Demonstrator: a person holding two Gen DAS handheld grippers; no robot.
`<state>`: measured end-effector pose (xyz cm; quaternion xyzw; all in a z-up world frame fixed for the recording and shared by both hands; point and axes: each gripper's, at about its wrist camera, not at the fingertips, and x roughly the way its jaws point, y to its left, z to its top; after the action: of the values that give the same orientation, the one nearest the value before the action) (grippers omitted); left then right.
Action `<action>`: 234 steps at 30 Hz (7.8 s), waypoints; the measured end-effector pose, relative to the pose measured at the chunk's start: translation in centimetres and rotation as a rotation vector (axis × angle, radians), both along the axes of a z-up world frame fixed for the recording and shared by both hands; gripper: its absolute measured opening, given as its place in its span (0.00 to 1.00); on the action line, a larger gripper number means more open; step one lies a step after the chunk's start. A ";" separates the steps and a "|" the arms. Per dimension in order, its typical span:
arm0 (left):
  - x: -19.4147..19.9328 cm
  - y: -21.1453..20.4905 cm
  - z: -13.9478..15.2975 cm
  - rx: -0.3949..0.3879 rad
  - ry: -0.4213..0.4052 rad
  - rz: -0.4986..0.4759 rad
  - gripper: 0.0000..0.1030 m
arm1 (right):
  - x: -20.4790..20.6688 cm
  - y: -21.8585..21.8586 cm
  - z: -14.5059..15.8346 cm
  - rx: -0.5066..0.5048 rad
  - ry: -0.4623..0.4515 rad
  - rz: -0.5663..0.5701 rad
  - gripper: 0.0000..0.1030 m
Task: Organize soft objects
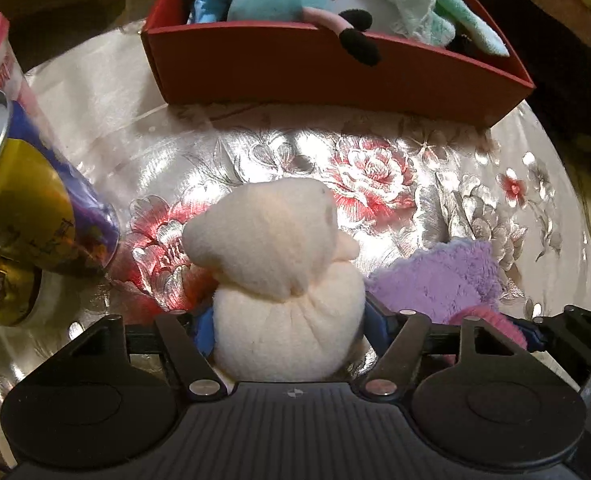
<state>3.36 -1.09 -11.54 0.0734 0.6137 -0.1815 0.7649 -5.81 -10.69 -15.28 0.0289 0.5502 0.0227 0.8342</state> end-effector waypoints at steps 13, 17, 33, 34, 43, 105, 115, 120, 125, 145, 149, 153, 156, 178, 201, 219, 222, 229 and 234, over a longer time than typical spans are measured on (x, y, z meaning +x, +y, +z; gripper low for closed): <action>-0.2 1.1 3.6 -0.075 -0.086 0.024 0.62 | -0.6 -4.1 4.9 0.174 -0.140 -0.090 0.10; -0.3 0.4 5.0 -0.077 -0.141 0.016 0.62 | 0.0 -4.9 6.7 0.203 -0.221 -0.125 0.10; 0.4 -1.2 10.0 -0.100 -0.362 0.032 0.62 | 1.5 -5.8 13.4 0.107 -0.530 -0.177 0.10; 0.6 -1.3 10.2 -0.100 -0.372 0.034 0.62 | 1.7 -5.9 13.7 0.101 -0.544 -0.178 0.10; 2.8 -1.9 11.6 -0.097 -0.448 0.063 0.62 | 3.7 -6.6 15.4 0.071 -0.628 -0.207 0.10; 12.3 -4.0 11.7 -0.039 -0.446 0.062 0.78 | 14.8 -12.1 12.1 0.041 -0.486 -0.255 0.35; 10.4 -2.7 12.6 -0.066 -0.435 0.068 0.79 | 11.6 -11.6 12.7 0.060 -0.489 -0.270 0.37; 9.6 -1.2 13.2 -0.088 -0.435 0.102 0.79 | 9.8 -11.8 12.9 0.073 -0.492 -0.291 0.38; 8.9 -0.4 12.6 -0.078 -0.416 0.118 0.79 | 8.5 -11.7 12.9 0.086 -0.491 -0.294 0.38; 3.7 0.4 12.2 -0.057 -0.424 0.067 0.80 | 4.0 -10.3 12.2 0.111 -0.478 -0.294 0.39; 2.9 0.8 12.4 -0.063 -0.423 0.060 0.80 | 3.0 -9.8 12.2 0.113 -0.479 -0.286 0.39; 2.1 1.0 12.4 -0.060 -0.430 0.053 0.80 | 2.2 -9.4 12.3 0.113 -0.482 -0.278 0.39; 1.5 1.0 12.4 -0.056 -0.434 0.045 0.80 | 1.7 -9.2 12.2 0.117 -0.480 -0.275 0.39; -2.4 1.9 12.7 -0.055 -0.466 0.006 0.81 | -2.0 -6.8 12.0 0.123 -0.487 -0.250 0.39; -6.5 4.1 12.9 -0.061 -0.506 0.032 0.84 | -6.1 -4.3 12.8 0.144 -0.535 -0.250 0.45; -6.9 4.4 12.7 -0.035 -0.540 0.078 0.88 | -6.6 -2.8 12.5 0.102 -0.556 -0.231 0.45; -7.0 4.2 12.7 -0.032 -0.547 0.077 0.88 | -6.5 -2.8 12.4 0.104 -0.557 -0.230 0.45; -7.0 3.9 12.5 -0.024 -0.553 0.078 0.88 | -6.3 -3.2 12.1 0.114 -0.546 -0.254 0.46; -7.1 3.6 12.5 -0.010 -0.565 0.077 0.88 | -6.3 -3.3 12.0 0.112 -0.539 -0.261 0.46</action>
<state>-3.74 2.52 0.94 0.0939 0.3778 -0.1277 0.9122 -12.10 -13.99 -3.31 0.1385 0.2986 -0.0475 0.9431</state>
